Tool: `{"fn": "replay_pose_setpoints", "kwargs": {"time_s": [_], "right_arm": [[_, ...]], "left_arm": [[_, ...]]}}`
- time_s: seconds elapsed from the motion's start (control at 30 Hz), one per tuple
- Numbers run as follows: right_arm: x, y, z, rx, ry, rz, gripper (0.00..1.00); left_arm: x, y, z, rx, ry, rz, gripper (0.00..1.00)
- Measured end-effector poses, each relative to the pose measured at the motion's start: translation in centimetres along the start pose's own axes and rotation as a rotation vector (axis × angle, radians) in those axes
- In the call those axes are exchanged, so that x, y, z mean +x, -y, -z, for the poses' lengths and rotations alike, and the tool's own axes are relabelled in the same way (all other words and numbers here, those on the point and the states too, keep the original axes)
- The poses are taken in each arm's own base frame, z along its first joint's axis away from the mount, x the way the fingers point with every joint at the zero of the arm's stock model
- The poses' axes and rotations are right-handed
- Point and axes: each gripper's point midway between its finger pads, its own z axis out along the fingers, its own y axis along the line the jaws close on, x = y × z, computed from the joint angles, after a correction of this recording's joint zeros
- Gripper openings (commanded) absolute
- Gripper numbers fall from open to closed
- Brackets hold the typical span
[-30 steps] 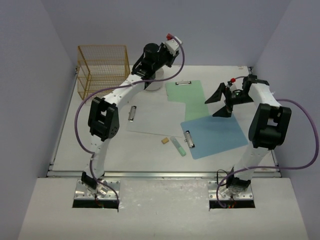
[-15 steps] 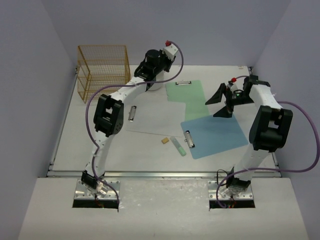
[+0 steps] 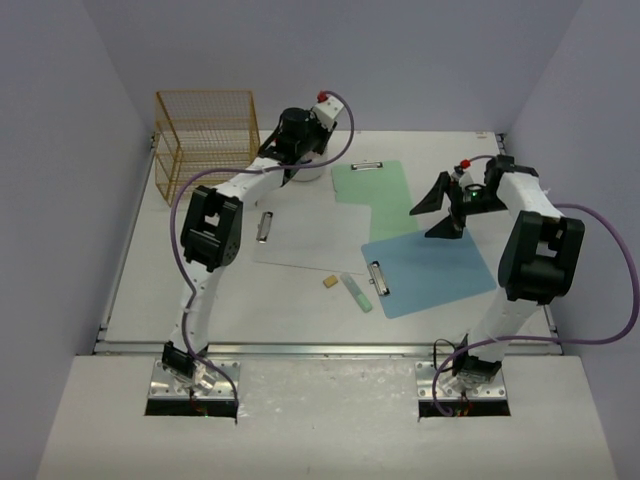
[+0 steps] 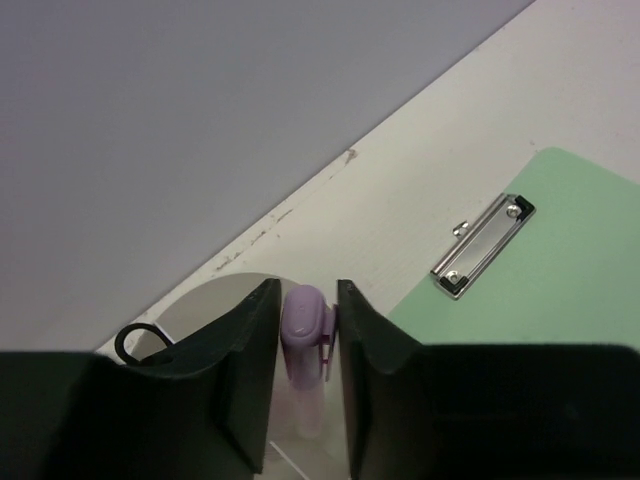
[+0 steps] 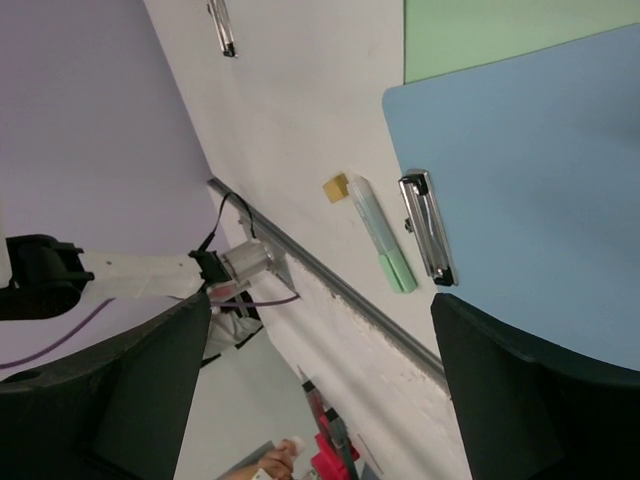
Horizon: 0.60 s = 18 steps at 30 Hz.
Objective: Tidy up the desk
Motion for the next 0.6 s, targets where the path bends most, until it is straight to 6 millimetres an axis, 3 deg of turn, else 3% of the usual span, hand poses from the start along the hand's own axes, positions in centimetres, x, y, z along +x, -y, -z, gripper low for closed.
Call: {"fn": "replay_pose_setpoints", "kwargs": {"time_s": [0.07,0.1,0.23,0.33,0.47,0.6], "right_arm": [[-0.1,0.2,0.0,0.007,0.004,0.021,0.79],[-0.2,0.4,0.0,0.017,0.008,0.04,0.73],[-0.4,1.0,-0.3,0.096,0.023,0.166,0.62],[0.3,0.8,-1.6,0.215,0.016,0.385,0.58],[3.7,-2.2,-5.6,0.303,-0.084,0.75,0.53],[7.5,-3.6,-9.7,0.337,-0.21,0.958,0.51]], "left_arm": [[0.4,0.1,0.1,0.003,-0.01,0.0,0.57],[0.6,0.2,0.2,0.004,-0.015,0.002,0.6],[0.7,0.4,0.6,0.012,-0.025,0.013,0.65],[-0.9,0.6,1.4,0.027,-0.008,0.064,0.66],[-6.1,0.5,5.4,0.036,0.064,0.16,0.71],[-14.2,0.0,13.1,0.04,0.215,0.22,0.71]]}}
